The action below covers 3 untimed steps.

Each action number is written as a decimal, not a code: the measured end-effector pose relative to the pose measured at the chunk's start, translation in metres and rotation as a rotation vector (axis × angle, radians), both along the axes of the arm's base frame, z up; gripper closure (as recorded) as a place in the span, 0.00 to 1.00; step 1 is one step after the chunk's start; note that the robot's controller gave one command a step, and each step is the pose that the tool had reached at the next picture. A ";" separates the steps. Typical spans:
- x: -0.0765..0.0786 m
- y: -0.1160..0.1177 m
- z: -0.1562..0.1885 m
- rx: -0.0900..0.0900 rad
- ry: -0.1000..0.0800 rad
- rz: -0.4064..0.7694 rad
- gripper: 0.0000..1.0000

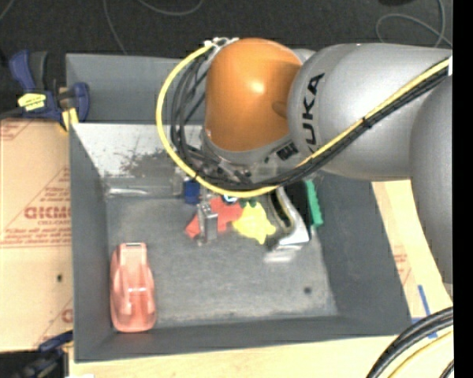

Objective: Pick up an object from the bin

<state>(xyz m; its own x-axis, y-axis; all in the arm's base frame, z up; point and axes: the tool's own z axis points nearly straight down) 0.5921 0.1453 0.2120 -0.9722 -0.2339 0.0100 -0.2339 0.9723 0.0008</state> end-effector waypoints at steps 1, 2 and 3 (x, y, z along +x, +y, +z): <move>0.017 -0.008 -0.017 0.010 -0.035 -0.122 0.00; 0.008 -0.035 -0.061 0.004 -0.015 -0.157 0.00; 0.012 -0.055 -0.081 0.002 -0.020 0.049 0.00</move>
Offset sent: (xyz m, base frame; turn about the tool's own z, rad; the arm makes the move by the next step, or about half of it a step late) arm -0.0064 -0.0855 -0.1125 -0.0894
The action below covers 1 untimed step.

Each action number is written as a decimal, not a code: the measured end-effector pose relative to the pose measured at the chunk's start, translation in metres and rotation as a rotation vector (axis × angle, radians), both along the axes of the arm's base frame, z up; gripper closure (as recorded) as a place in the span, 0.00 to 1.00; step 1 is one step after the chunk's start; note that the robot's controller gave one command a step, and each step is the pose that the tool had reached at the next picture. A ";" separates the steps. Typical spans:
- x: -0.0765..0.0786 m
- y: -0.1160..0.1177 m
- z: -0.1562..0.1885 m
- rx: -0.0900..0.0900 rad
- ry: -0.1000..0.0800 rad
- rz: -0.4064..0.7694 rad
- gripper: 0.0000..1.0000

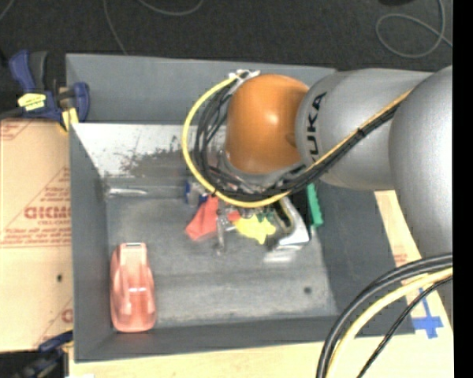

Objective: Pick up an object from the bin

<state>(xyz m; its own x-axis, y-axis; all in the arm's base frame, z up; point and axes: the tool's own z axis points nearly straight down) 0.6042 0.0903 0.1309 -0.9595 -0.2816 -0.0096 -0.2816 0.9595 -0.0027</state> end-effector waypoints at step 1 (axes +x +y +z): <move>0.002 -0.012 -0.025 0.004 -0.004 -0.020 0.00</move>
Offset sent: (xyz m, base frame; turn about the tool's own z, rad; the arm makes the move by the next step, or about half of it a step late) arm 0.0067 -0.0983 -0.0340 0.2003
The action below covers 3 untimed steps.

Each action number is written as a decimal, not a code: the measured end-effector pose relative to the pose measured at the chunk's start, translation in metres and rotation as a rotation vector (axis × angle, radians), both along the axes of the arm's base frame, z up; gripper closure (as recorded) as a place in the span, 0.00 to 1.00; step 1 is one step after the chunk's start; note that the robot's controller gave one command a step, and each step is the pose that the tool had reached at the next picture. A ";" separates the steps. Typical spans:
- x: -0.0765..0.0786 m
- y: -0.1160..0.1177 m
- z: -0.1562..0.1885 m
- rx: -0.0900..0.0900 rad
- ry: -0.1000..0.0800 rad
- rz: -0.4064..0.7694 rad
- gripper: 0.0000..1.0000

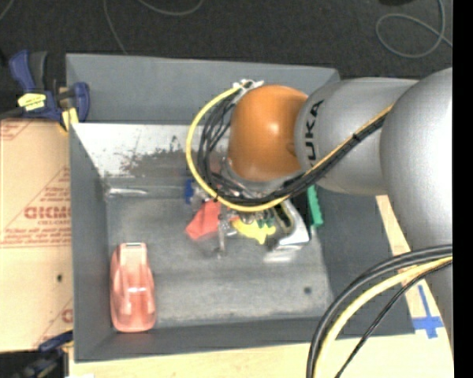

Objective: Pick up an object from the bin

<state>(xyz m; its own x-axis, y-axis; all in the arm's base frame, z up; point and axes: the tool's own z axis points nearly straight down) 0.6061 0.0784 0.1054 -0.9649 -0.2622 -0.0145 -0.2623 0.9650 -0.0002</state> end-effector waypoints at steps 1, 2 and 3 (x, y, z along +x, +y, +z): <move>0.006 -0.088 -0.008 -0.001 -0.001 -0.184 1.00; 0.006 -0.088 -0.008 -0.001 -0.001 -0.185 1.00; -0.012 -0.073 -0.022 0.000 -0.005 -0.157 1.00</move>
Offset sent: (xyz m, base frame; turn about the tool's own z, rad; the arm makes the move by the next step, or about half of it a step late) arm 0.0000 0.0000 0.0000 0.0000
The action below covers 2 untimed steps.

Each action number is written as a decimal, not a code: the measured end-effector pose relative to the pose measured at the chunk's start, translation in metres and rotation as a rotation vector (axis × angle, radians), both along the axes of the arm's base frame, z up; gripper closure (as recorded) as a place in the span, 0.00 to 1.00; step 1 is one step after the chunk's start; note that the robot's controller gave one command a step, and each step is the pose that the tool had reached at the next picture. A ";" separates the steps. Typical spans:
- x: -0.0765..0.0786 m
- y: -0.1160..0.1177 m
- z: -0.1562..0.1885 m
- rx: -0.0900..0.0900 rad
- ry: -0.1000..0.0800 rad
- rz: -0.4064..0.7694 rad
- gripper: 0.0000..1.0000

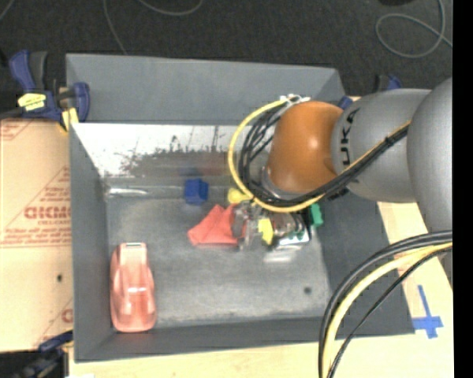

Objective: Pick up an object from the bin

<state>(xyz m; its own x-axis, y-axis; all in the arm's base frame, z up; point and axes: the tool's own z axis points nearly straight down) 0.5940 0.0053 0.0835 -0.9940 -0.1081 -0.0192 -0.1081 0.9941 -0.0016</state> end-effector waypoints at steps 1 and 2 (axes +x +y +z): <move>0.001 0.001 0.046 0.000 0.009 -0.005 1.00; 0.017 0.013 0.061 0.000 -0.016 -0.001 1.00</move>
Offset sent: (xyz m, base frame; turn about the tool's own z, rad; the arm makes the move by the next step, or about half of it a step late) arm 0.0284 0.0347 -0.0114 -0.0081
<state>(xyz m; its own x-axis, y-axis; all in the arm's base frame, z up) 0.6113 0.0181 0.1441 -0.9936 -0.1072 -0.0350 -0.1072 0.9942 -0.0031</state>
